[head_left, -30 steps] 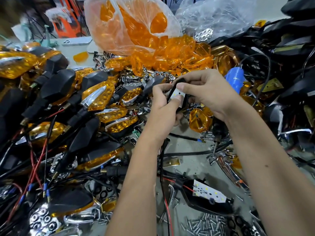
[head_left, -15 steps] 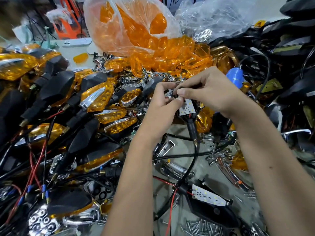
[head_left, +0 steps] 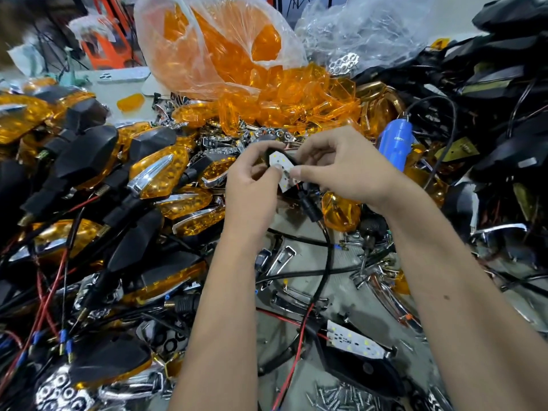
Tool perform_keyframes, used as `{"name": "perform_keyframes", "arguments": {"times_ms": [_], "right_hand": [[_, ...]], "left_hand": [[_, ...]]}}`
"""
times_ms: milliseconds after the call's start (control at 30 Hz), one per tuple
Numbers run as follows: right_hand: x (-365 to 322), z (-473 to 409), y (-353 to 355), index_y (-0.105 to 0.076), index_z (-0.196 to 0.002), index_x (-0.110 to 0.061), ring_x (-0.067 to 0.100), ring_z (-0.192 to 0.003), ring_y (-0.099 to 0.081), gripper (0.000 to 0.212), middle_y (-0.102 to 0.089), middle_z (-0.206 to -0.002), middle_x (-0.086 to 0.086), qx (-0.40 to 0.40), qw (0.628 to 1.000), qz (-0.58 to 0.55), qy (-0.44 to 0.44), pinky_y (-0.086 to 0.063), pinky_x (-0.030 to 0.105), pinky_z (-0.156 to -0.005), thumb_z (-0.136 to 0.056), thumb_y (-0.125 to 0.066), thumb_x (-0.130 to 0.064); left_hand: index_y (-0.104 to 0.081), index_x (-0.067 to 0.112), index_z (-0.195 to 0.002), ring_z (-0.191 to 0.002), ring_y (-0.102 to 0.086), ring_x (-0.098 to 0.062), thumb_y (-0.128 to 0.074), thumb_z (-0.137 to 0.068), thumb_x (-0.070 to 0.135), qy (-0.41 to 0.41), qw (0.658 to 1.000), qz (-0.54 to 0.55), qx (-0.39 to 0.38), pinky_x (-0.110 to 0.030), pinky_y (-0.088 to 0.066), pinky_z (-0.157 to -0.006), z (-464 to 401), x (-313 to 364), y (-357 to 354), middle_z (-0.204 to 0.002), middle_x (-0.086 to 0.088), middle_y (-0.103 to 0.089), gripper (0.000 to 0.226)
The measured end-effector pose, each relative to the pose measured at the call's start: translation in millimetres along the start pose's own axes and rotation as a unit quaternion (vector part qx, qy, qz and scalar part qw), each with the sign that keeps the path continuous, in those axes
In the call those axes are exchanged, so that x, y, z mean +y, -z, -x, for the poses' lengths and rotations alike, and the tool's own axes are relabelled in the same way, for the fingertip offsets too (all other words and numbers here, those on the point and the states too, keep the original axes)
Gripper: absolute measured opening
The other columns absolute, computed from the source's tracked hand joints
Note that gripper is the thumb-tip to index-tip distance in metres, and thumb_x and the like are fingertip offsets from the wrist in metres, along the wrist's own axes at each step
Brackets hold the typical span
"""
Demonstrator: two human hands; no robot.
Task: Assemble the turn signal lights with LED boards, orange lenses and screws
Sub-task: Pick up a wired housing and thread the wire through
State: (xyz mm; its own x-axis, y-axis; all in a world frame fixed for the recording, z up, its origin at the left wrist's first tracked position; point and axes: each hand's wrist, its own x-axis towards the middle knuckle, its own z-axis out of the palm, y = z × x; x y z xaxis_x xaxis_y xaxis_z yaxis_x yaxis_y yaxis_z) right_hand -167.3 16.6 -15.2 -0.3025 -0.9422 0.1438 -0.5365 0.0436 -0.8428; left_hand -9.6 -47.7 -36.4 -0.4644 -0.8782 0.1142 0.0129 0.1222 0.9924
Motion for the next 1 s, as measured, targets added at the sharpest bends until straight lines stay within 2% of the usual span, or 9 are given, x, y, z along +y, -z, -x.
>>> {"name": "perform_keyframes", "arguments": {"times_ms": [100,200,333,500,600,667,767,833,1000], "right_hand": [[2,1,-3,-0.077,-0.089,-0.018,0.015,-0.068,-0.07,0.005,-0.073,-0.08,0.006,-0.027,0.999,-0.006,-0.021,-0.064,0.038,-0.062,-0.091,-0.079,-0.022],[1,2,-1,-0.08,-0.092,-0.016,0.017,-0.071,-0.073,0.004,-0.076,-0.085,0.007,-0.038,0.999,-0.019,-0.024,-0.063,0.034,-0.061,-0.092,-0.077,-0.018],[-3,4,2,-0.08,-0.092,-0.015,0.026,-0.065,-0.071,0.008,-0.077,-0.079,0.009,-0.035,0.999,-0.029,-0.01,-0.062,0.038,-0.061,-0.093,-0.074,-0.011],[-6,5,7,-0.074,-0.081,-0.015,0.021,-0.061,-0.07,0.011,-0.074,-0.072,0.009,-0.016,0.999,-0.033,0.003,-0.062,0.035,-0.062,-0.088,-0.08,-0.009],[-6,6,8,-0.073,-0.084,-0.011,0.024,-0.065,-0.07,0.01,-0.074,-0.074,0.009,-0.012,0.999,-0.042,0.01,-0.061,0.034,-0.065,-0.085,-0.083,-0.009],[-6,6,7,-0.072,-0.09,-0.011,0.022,-0.066,-0.067,0.011,-0.073,-0.072,-0.003,-0.025,0.999,-0.04,0.016,-0.057,0.032,-0.066,-0.086,-0.082,-0.008],[-8,7,5,-0.07,-0.096,-0.013,0.014,-0.07,-0.067,0.01,-0.072,-0.079,-0.009,-0.047,0.998,-0.034,0.022,-0.055,0.029,-0.071,-0.089,-0.078,-0.01],[-9,7,3,-0.071,-0.098,-0.015,0.019,-0.08,-0.072,0.009,-0.074,-0.093,0.003,-0.061,0.998,-0.022,0.024,-0.057,0.033,-0.078,-0.092,-0.077,-0.018],[-9,8,2,-0.068,-0.093,-0.009,0.037,-0.077,-0.065,0.015,-0.07,-0.088,0.021,-0.063,0.997,-0.015,0.041,-0.052,0.047,-0.072,-0.093,-0.077,-0.021]], "left_hand": [[-0.076,0.034,-0.095,-0.092,-0.07,-0.038,-0.054,-0.093,-0.002,0.016,1.0,0.02,0.007,-0.07,-0.056,-0.083,0,-1,0,-0.09,-0.002,-0.072,0.042],[-0.079,0.033,-0.097,-0.102,-0.067,-0.046,-0.057,-0.093,-0.003,0.018,0.999,0.038,0.002,-0.069,-0.056,-0.088,0,-1,2,-0.093,-0.004,-0.071,0.042],[-0.08,0.03,-0.109,-0.092,-0.073,-0.03,-0.058,-0.097,0.0,0.027,0.996,0.076,-0.03,-0.044,-0.062,-0.07,0,3,4,-0.101,-0.003,-0.072,0.039],[-0.079,0.026,-0.118,-0.104,-0.072,-0.028,-0.059,-0.1,0.014,0.029,0.993,0.106,-0.052,-0.041,-0.061,-0.07,1,5,5,-0.12,-0.006,-0.072,0.029],[-0.081,0.024,-0.11,-0.09,-0.074,-0.021,-0.06,-0.103,0.013,0.017,0.995,0.095,-0.027,-0.037,-0.061,-0.063,1,6,6,-0.106,-0.002,-0.077,0.026],[-0.083,0.024,-0.102,-0.085,-0.072,-0.021,-0.06,-0.101,0.008,-0.001,0.997,0.081,-0.004,-0.045,-0.063,-0.064,0,4,6,-0.097,-0.002,-0.078,0.028],[-0.084,0.024,-0.098,-0.092,-0.069,-0.042,-0.064,-0.097,0.007,-0.035,0.997,0.066,0.023,-0.068,-0.057,-0.086,-2,2,5,-0.098,-0.01,-0.078,0.026],[-0.083,0.019,-0.102,-0.101,-0.07,-0.044,-0.066,-0.094,0.009,-0.044,0.996,0.073,0.033,-0.067,-0.057,-0.088,-2,2,6,-0.101,-0.009,-0.079,0.021],[-0.082,0.013,-0.105,-0.098,-0.075,-0.033,-0.069,-0.095,0.006,-0.046,0.996,0.071,0.029,-0.062,-0.06,-0.086,-2,2,8,-0.101,-0.009,-0.08,0.018]]}}
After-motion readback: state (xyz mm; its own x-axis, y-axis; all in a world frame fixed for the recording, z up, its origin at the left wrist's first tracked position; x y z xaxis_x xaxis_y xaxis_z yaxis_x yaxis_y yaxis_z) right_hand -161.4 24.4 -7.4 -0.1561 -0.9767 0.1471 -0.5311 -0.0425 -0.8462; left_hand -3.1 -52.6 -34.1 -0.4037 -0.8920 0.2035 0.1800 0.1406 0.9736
